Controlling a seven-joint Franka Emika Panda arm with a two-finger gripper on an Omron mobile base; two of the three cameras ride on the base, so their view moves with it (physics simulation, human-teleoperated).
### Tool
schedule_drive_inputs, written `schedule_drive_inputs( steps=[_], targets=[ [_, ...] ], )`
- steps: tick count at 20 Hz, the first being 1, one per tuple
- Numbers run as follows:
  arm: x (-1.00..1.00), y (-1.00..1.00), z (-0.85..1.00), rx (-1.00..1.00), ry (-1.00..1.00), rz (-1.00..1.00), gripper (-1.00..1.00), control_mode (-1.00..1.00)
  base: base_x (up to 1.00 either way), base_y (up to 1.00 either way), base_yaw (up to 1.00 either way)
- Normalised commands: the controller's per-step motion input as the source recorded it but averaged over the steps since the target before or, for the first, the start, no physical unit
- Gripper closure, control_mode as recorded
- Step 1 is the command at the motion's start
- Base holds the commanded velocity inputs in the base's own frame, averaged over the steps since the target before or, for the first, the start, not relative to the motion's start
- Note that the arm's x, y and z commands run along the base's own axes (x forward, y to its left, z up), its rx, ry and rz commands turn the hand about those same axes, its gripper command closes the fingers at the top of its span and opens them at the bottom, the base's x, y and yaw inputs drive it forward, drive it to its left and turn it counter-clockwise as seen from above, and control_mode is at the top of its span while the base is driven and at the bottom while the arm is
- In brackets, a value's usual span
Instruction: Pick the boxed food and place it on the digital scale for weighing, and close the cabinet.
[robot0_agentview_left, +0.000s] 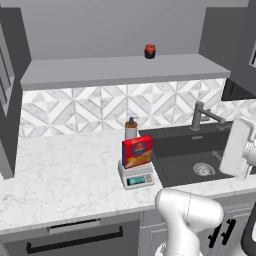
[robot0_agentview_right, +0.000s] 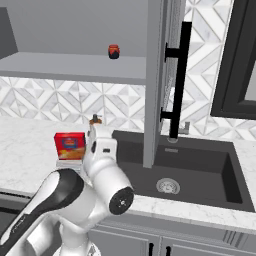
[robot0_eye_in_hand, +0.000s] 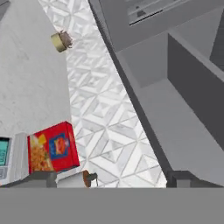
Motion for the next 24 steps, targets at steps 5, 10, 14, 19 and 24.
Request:
schedule_drive_inputs(
  steps=[5, 10, 14, 19, 24],
  targets=[
    [-0.46, 0.03, -0.03, -0.09, -0.54, -0.55, -1.00, -1.00, 0.00, 0.00, 0.00],
    [-0.56, 0.07, -0.42, 0.00, -0.48, -0.52, -1.00, -1.00, 0.00, 0.00, 0.00],
    [-0.50, 0.00, -0.79, 0.01, -0.30, -0.26, -1.00, -1.00, 0.00, 0.00, 0.00],
    [-0.19, -0.11, -0.26, 0.00, -0.20, -0.15, -1.00, -1.00, 0.00, 0.00, 0.00],
    [0.87, -0.32, 0.00, 0.02, 0.00, -0.08, -1.00, -1.00, 0.00, 0.00, 0.00]
  ],
)
